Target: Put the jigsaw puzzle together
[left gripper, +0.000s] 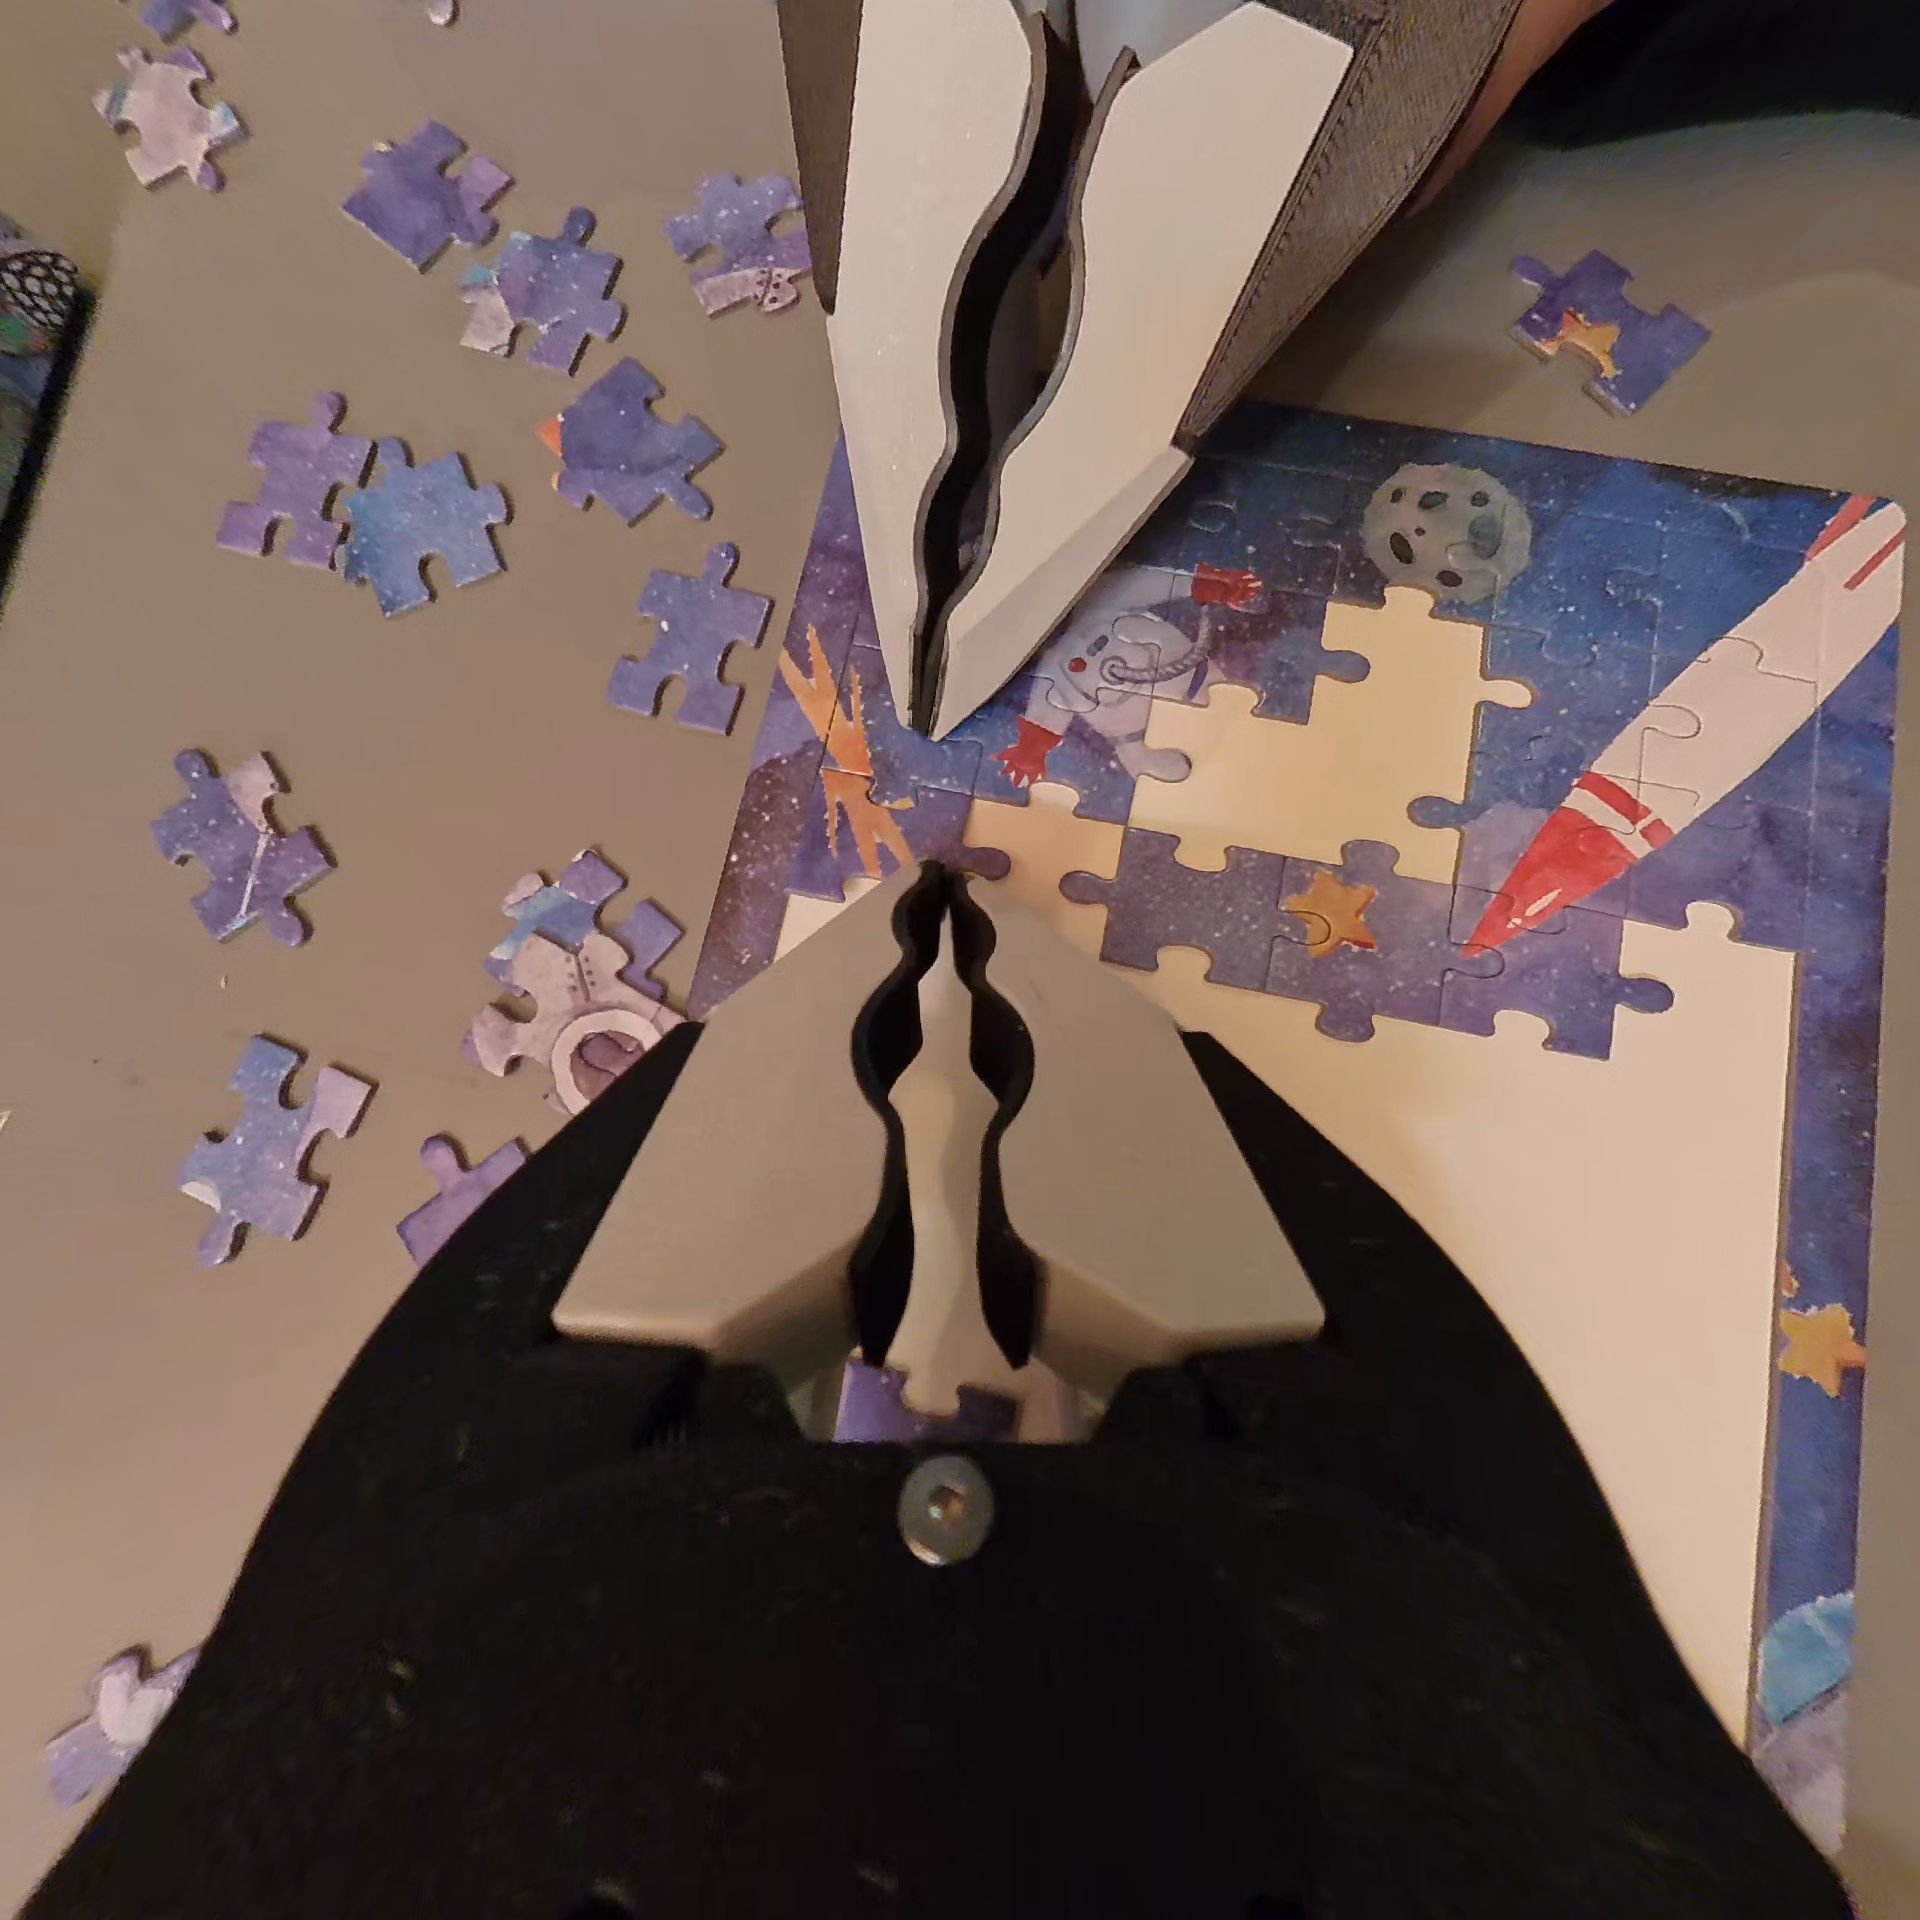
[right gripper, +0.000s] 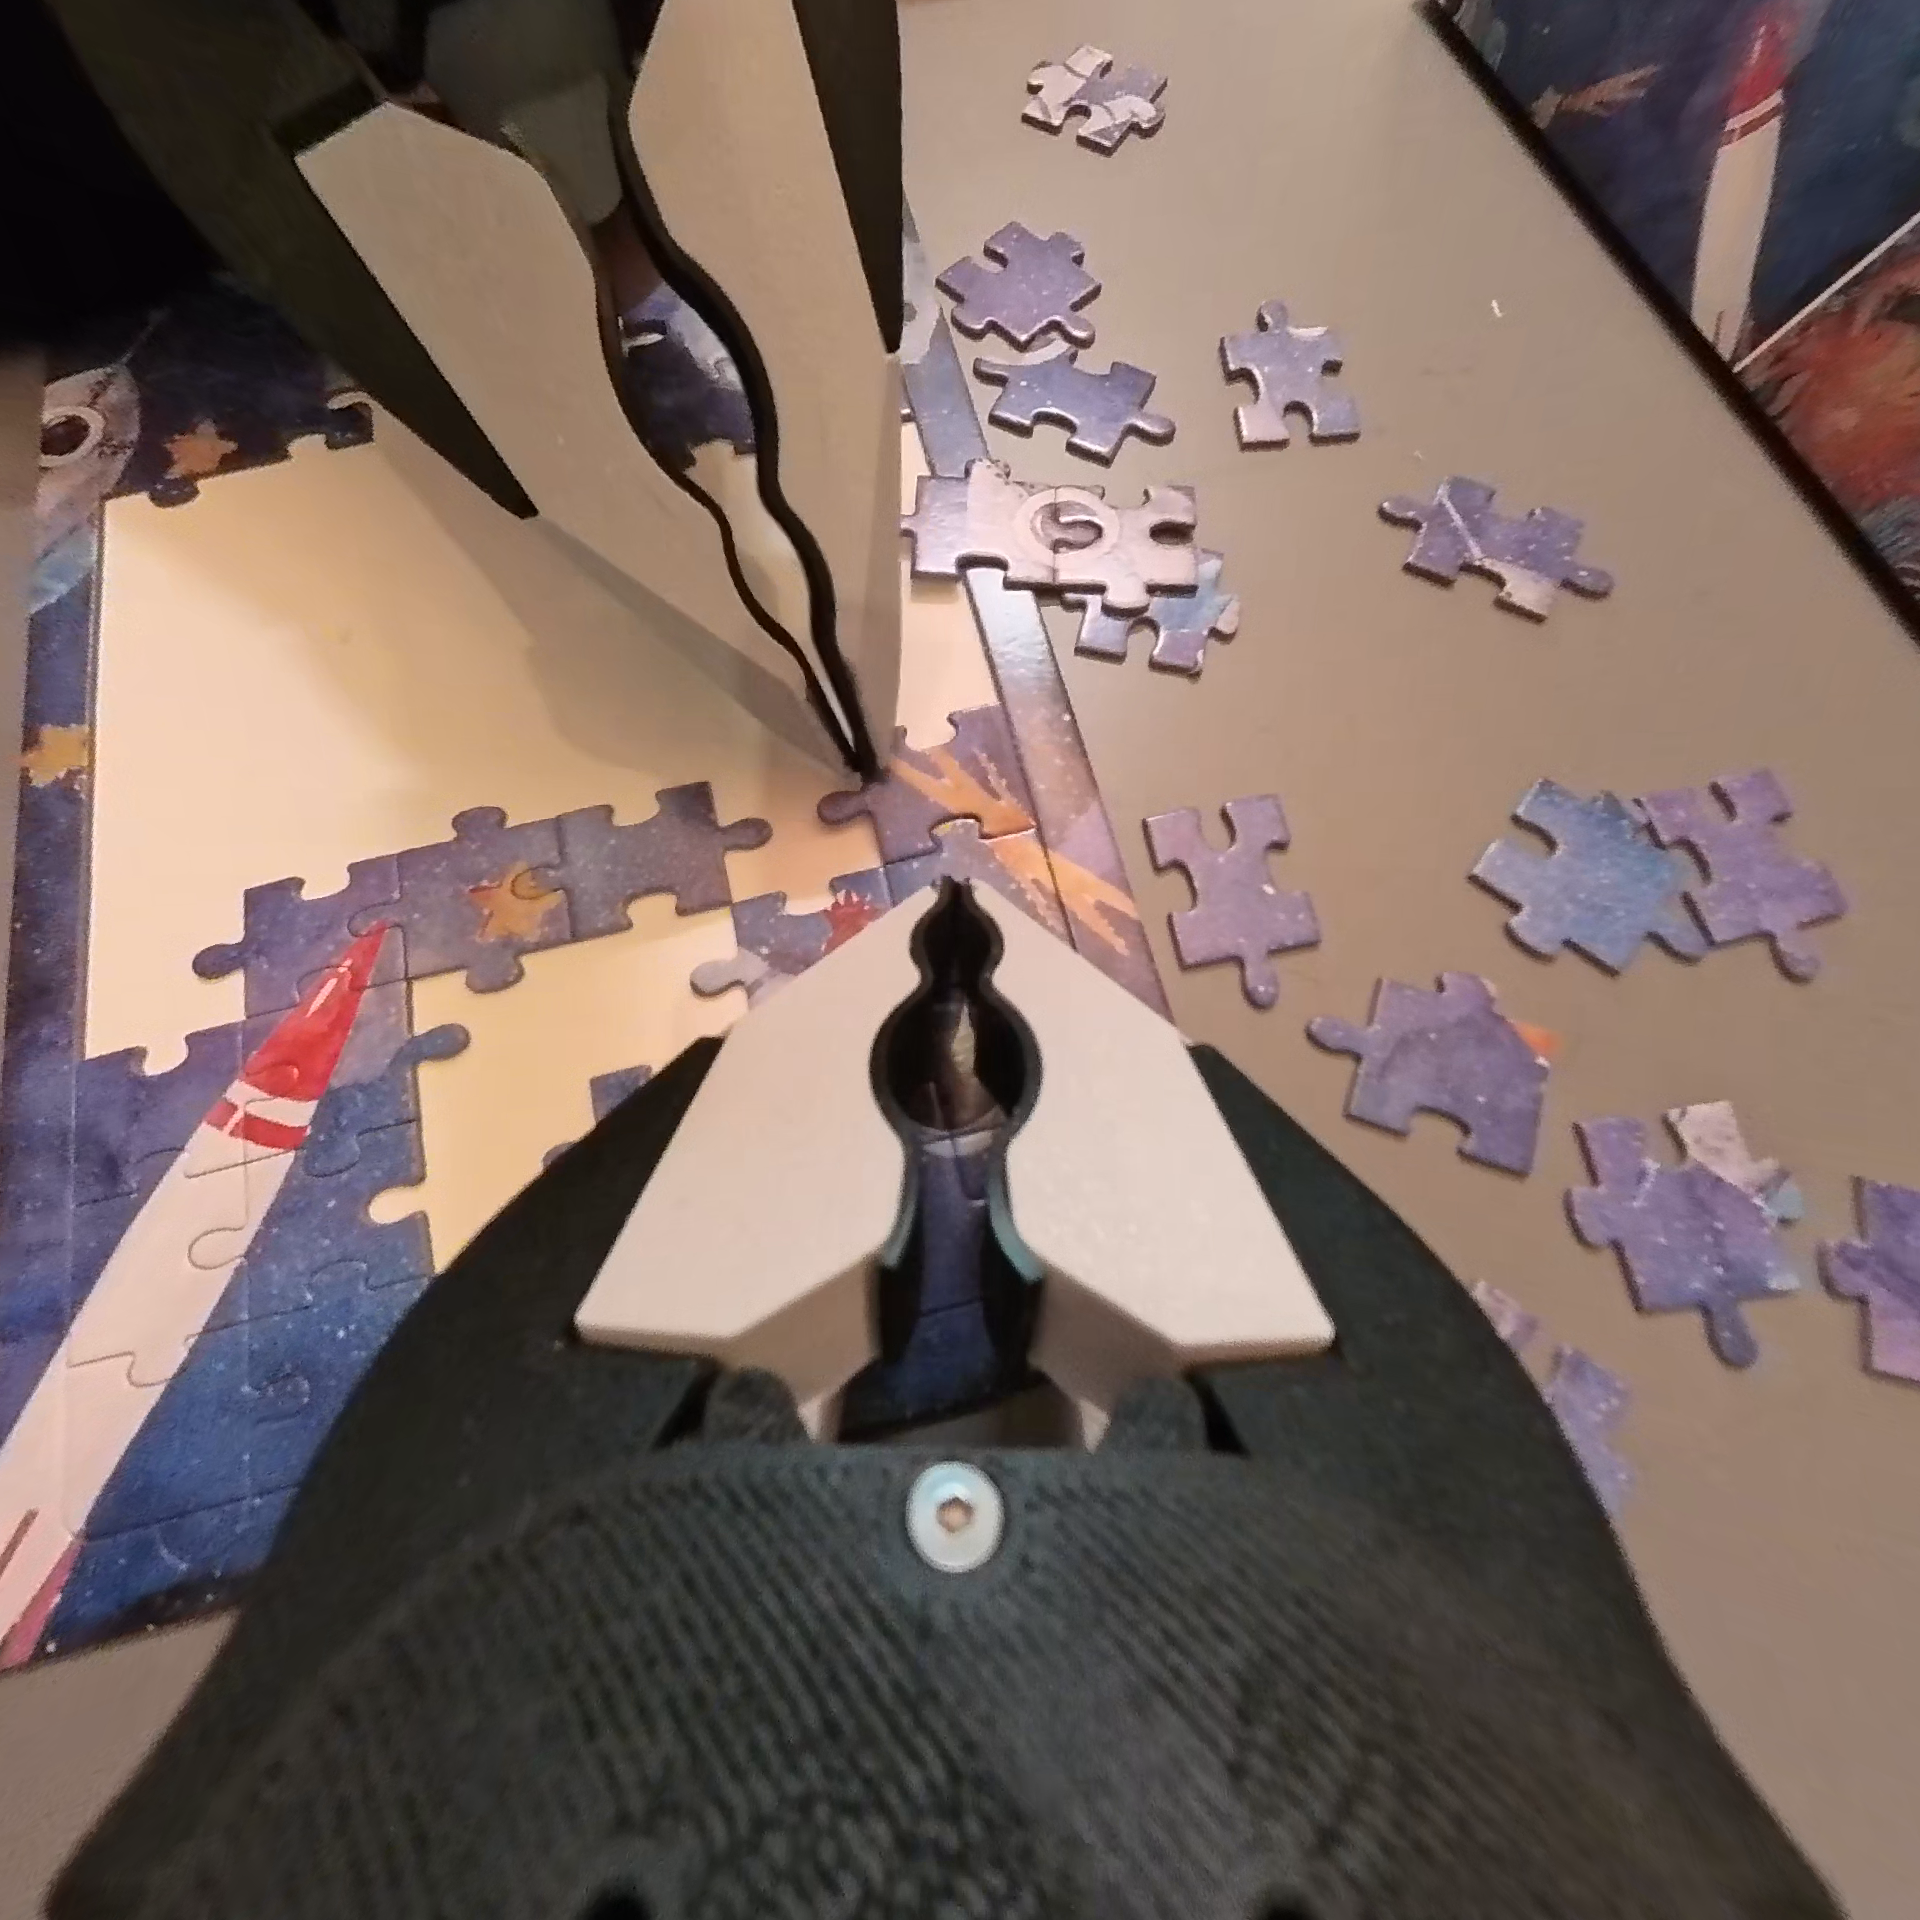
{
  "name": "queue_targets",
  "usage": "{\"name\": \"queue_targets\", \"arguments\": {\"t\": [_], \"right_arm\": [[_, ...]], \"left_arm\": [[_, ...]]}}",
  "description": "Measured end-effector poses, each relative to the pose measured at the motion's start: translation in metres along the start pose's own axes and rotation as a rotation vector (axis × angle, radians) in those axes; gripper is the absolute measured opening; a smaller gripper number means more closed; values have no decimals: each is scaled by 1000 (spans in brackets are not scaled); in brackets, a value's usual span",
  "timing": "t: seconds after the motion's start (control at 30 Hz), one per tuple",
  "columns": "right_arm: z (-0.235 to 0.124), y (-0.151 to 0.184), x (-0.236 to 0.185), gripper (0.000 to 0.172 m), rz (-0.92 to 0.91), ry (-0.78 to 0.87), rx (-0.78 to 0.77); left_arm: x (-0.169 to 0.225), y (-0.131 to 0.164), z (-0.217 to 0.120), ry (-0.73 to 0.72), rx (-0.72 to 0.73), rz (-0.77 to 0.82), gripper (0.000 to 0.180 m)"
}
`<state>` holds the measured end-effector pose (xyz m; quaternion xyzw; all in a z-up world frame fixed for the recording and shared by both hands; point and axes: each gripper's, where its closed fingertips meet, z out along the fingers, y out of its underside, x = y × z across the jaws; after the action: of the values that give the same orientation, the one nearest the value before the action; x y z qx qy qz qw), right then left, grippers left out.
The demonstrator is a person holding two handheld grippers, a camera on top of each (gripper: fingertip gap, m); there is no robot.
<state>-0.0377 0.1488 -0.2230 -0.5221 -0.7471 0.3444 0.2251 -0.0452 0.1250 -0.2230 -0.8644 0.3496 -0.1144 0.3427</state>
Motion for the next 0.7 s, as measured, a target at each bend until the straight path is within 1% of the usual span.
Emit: {"name": "queue_targets", "arguments": {"t": [0.4,0.7], "right_arm": [[0,0,0,0,-5,4,-1],[0,0,0,0,-6,5,-1]], "left_arm": [[-4,2,-1,-24,-3,25,7],[-4,0,-1,-41,4,57,8]]}}
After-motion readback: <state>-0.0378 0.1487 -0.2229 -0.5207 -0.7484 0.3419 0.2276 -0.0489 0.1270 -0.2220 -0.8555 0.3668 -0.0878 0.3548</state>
